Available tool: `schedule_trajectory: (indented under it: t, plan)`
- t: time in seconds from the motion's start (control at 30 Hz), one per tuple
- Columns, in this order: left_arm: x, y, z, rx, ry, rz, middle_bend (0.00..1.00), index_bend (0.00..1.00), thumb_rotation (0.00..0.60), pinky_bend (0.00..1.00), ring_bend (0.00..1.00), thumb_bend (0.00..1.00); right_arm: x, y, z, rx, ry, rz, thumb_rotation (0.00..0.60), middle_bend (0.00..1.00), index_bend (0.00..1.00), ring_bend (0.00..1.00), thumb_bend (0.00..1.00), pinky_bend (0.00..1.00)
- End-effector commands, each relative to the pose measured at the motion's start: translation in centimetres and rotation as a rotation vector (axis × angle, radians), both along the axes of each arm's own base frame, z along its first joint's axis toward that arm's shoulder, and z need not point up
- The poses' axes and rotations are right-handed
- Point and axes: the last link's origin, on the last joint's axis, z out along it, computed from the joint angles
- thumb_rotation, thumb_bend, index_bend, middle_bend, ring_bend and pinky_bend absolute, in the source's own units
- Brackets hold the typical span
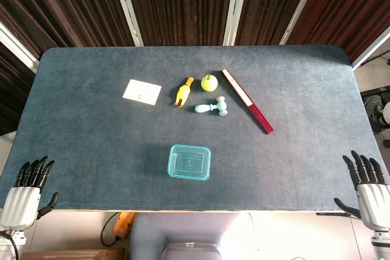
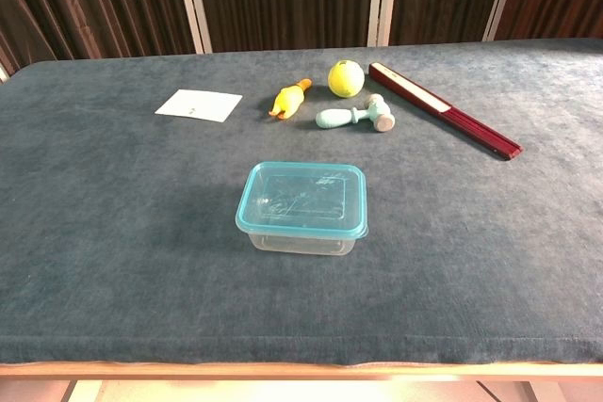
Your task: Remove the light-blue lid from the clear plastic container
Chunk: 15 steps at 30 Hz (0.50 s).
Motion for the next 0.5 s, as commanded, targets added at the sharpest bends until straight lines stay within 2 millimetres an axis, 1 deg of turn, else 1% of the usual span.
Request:
schedule_trajectory:
  t: [0.03, 0.13, 0.2, 0.3, 0.4, 0.43, 0.5]
  plan:
    - [0.0, 0.0, -0.1, -0.009, -0.007, -0.007, 0.0, 0.0, 0.6, 0.0, 0.0, 0.33, 0.0, 0.1, 0.0, 0.002, 0.001, -0.001, 0.6, 0.0, 0.0, 0.0, 0.06, 0.0]
    - [0.1, 0.1, -0.5, -0.039, -0.019, -0.017, 0.0, 0.0, 0.6, 0.0, 0.0, 0.32, 0.1, 0.1, 0.0, 0.002, 0.001, 0.003, 0.6, 0.0, 0.0, 0.0, 0.06, 0.0]
    - [0.5, 0.4, -1.1, -0.084, -0.051, -0.045, 0.0, 0.0, 0.6, 0.0, 0.0, 0.31, 0.2, 0.1, -0.1, 0.003, -0.005, 0.008, 0.6, 0.0, 0.0, 0.0, 0.06, 0.0]
    - [1.6, 1.2, -2.7, -0.204, -0.161, -0.12, 0.0, 0.0, 0.6, 0.0, 0.0, 0.29, 0.2, 0.2, 0.0, 0.008, -0.003, 0.009, 0.6, 0.0, 0.0, 0.0, 0.06, 0.0]
    - [3.6, 2.9, -4.7, -0.337, -0.288, -0.216, 0.0, 0.0, 0.6, 0.0, 0.0, 0.27, 0.1, 0.3, 0.1, 0.011, -0.012, 0.01, 0.6, 0.0, 0.0, 0.0, 0.06, 0.0]
    - [4.8, 3.7, -5.5, -0.371, -0.343, -0.273, 0.0, 0.0, 0.6, 0.0, 0.0, 0.27, 0.2, 0.3, 0.1, 0.013, -0.018, 0.012, 0.6, 0.0, 0.0, 0.0, 0.06, 0.0]
    - [6.1, 4.9, -6.7, -0.401, -0.385, -0.337, 0.0, 0.0, 0.6, 0.0, 0.0, 0.28, 0.4, 0.4, 0.2, 0.018, -0.036, 0.025, 0.6, 0.0, 0.0, 0.0, 0.06, 0.0]
